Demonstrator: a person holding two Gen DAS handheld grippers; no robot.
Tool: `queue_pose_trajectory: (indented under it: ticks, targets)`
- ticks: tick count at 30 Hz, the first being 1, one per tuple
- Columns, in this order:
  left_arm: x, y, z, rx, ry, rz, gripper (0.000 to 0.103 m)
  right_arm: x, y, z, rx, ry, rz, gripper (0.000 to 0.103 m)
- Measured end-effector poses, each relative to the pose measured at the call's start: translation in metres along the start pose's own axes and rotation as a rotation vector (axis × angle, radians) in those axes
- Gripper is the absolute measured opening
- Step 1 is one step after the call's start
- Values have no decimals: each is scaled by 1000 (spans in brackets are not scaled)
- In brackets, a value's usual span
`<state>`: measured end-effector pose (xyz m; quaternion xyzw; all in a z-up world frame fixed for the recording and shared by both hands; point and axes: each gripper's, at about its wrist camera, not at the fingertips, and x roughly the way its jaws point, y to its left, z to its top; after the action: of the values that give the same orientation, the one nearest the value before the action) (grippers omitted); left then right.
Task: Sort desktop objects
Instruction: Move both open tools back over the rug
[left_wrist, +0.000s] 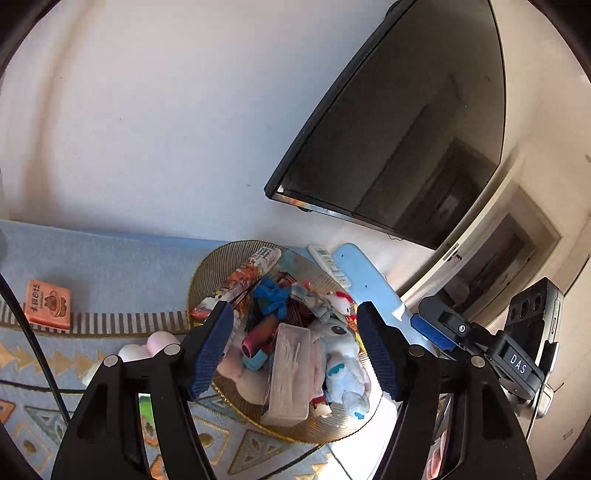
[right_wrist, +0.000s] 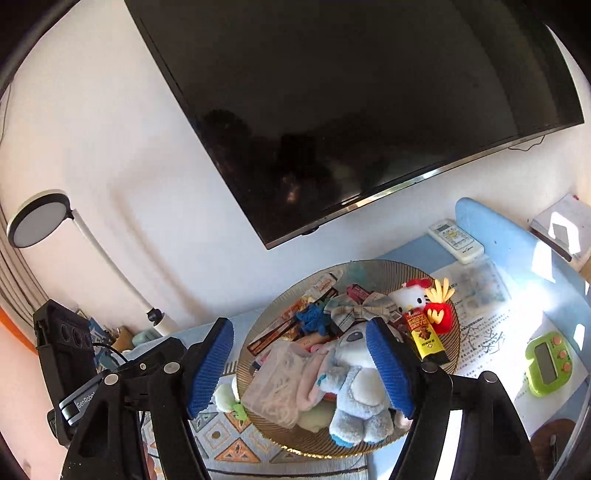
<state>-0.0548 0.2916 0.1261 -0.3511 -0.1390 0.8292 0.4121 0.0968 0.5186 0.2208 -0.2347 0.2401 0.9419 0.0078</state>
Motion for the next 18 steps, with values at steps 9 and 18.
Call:
queue_pose_trajectory:
  ticks: [9, 18]
  targets:
    - [-121, 27, -32, 44, -108, 123, 69, -76, 90, -47, -145, -3, 41, 74]
    - [-117, 60, -43, 96, 15, 185, 71, -86, 100, -80, -45, 75, 242, 103]
